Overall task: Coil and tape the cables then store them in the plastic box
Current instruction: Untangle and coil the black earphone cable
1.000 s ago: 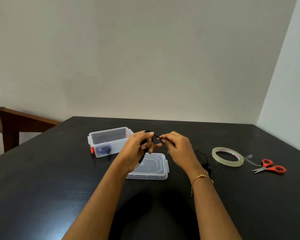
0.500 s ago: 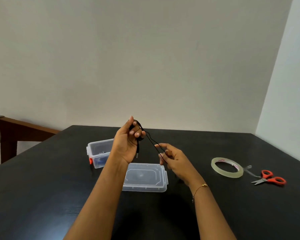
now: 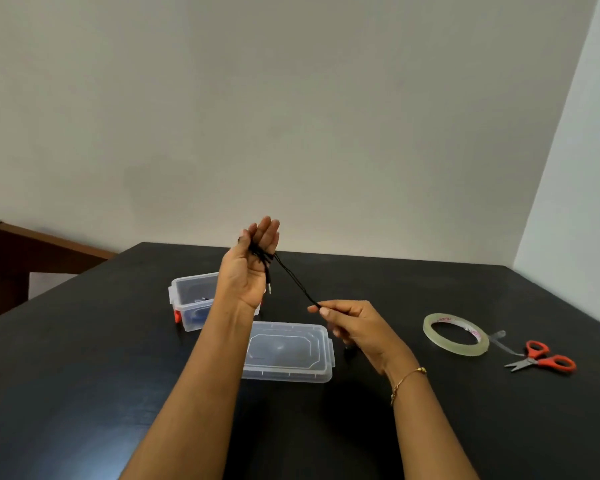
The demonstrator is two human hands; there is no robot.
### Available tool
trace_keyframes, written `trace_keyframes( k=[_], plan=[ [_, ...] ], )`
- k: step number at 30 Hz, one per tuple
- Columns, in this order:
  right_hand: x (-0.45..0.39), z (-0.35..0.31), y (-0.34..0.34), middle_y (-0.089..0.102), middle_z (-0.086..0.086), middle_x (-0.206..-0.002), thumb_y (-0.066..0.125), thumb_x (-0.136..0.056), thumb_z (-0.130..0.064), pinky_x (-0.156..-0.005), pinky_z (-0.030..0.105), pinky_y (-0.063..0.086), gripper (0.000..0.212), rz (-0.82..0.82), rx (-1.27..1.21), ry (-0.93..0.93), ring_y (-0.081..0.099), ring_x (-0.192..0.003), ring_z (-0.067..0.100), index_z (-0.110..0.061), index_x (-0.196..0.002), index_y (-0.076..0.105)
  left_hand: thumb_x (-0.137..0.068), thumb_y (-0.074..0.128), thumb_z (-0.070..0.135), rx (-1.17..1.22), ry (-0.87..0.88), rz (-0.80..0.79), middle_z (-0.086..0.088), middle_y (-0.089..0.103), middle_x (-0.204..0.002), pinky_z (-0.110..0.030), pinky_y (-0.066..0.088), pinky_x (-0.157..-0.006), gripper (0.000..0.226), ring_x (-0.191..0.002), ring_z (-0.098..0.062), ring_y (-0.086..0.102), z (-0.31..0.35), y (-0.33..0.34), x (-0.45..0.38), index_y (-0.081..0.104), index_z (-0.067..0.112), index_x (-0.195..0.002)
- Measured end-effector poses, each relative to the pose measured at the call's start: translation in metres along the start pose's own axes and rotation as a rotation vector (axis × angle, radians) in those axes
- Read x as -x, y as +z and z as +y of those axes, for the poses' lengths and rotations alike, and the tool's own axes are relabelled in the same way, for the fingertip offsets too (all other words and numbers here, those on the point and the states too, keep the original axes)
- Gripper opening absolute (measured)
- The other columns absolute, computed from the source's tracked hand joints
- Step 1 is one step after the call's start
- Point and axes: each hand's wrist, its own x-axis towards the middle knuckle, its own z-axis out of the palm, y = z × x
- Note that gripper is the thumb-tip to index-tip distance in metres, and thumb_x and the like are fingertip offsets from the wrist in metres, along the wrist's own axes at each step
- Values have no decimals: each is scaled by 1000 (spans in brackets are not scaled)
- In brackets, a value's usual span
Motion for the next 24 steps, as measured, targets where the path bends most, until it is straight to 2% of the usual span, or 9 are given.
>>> trace_keyframes(
  k=[3,5,7,10,13,15,20,22,24],
  plan=[
    [2,-5,2,60,-15,-52,50,-92,-9,-49,6,39,21,-37,75,15,51,-50,-3,-8,-98,70,-100,31,16,-185,37,37,-10,69,-99,-34,51,-92,27,-93,-22,67,-8,-3,5,55,7,-96],
    [3,-9,2,63,-19,-58,48,-92,-6,-53,5,41,23,-51,139,-8,54,-52,-9,-5,-99,70,-100,32,13,-347,49,47,-13,63,-110,-35,45,-99,24,-104,-24,61,-12,-1,10,55,6,-97],
    [3,-13,2,64,-18,-67,49,-91,-6,-57,6,43,22,-12,165,-77,54,-56,-10,-6,-98,70,-99,34,11,-678,76,14,-9,61,-112,-32,41,-103,22,-109,-19,57,-17,-1,14,55,5,-102],
    [2,-16,1,64,-14,-74,52,-91,-9,-67,5,43,20,72,187,-210,56,-69,-7,-13,-93,72,-99,37,14,-1296,76,-158,-3,64,-110,-28,40,-97,22,-106,-13,56,-24,-9,19,56,6,-107],
    [-2,-10,-1,64,1,-84,52,-91,-13,-68,6,41,18,195,265,-286,54,-74,4,-14,-91,70,-98,39,17,-1599,-14,-304,-6,65,-99,-30,44,-85,23,-94,-18,57,-29,-14,25,57,4,-101],
    [-5,-4,-4,61,2,-83,52,-91,-12,-67,5,42,16,306,308,-318,54,-75,5,-10,-95,68,-98,38,18,-1611,-116,-347,-8,64,-90,-31,45,-80,24,-85,-21,57,-30,-14,29,58,5,-93],
    [-10,5,-10,56,-4,-81,57,-88,-11,-67,6,44,15,489,364,-421,54,-73,5,-7,-97,68,-97,38,15,-1377,-331,-441,-4,51,-57,-28,51,-81,31,-57,-14,52,-30,-3,40,57,8,-73],
    [-10,6,-12,56,-4,-78,59,-87,-13,-64,7,43,15,524,334,-432,53,-70,2,-7,-97,69,-97,41,15,-1214,-414,-486,1,43,-48,-29,55,-77,30,-46,-11,44,-26,2,43,56,8,-71],
    [-10,5,-12,56,-5,-76,60,-86,-15,-62,7,42,15,518,290,-429,53,-70,-3,-8,-95,70,-96,41,15,-1020,-457,-472,4,36,-46,-26,55,-67,30,-40,-9,36,-19,7,45,54,7,-71]
  ],
)
